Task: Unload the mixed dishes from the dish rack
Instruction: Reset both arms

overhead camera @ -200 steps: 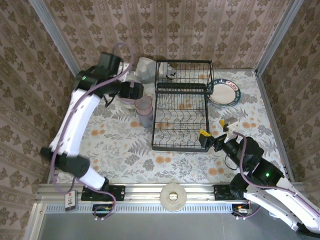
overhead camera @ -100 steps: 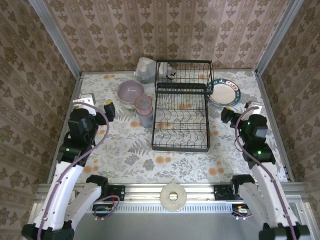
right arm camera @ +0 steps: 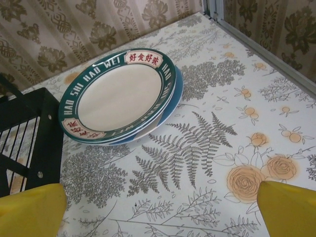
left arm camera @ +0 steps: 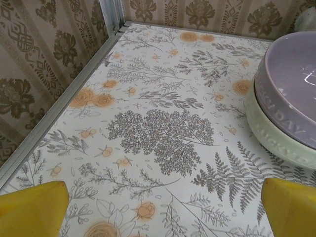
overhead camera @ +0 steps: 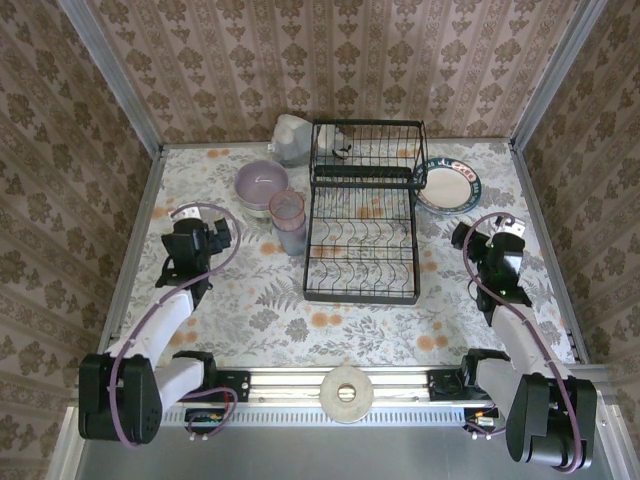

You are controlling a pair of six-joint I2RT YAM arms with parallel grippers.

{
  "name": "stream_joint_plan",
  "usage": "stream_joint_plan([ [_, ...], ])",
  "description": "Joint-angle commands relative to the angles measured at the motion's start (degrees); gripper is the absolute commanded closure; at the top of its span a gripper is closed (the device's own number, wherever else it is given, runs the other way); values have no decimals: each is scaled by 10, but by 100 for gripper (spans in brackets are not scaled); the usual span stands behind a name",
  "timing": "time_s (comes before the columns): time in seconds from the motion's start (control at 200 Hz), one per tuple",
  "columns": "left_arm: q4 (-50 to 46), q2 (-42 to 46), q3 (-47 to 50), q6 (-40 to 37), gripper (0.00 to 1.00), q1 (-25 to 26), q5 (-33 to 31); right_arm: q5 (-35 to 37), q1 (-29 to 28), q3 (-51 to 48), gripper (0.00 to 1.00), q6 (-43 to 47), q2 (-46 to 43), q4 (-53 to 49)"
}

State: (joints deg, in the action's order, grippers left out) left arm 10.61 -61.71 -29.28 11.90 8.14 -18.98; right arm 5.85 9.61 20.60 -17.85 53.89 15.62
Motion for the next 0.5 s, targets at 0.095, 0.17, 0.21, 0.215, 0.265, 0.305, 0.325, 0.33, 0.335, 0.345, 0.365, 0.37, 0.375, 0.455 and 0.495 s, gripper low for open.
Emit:
stream_joint_plan([
  [0.095,163,-34,35,-46,0,-4,-10,15,5,-32,0,28,27,107],
  [0.17,199,-50,46,-63,0,-4,0,13,5,-35,0,31,43,124],
  [0.21,205,-58,45,-71,0,-5,4,11,5,-38,0,31,52,135],
  [0.215,206,-59,45,-71,0,-5,4,11,5,-38,0,31,53,137],
  [0.265,219,-72,45,-72,0,-5,3,8,5,-46,0,30,64,161],
  [0.305,241,-87,50,-80,0,-6,3,6,5,-52,0,29,73,182],
  [0.325,250,-93,50,-87,0,-6,-1,7,5,-55,0,29,79,193],
  [0.33,248,-94,48,-87,0,-6,-2,7,5,-56,0,29,80,197],
  [0.335,245,-94,46,-86,0,-6,-2,7,5,-57,0,29,82,200],
  [0.345,238,-94,43,-81,0,-6,-3,7,5,-59,0,29,85,208],
  [0.365,232,-96,39,-81,0,-6,1,7,4,-63,0,29,92,221],
  [0.37,233,-97,39,-82,0,-6,2,7,5,-64,0,30,94,224],
  [0.375,235,-98,39,-83,0,-6,3,7,5,-65,0,29,96,227],
  [0.455,275,-113,41,-104,0,-6,14,6,4,-71,0,30,120,259],
  [0.495,287,-118,41,-109,0,-6,8,6,5,-73,0,29,129,269],
])
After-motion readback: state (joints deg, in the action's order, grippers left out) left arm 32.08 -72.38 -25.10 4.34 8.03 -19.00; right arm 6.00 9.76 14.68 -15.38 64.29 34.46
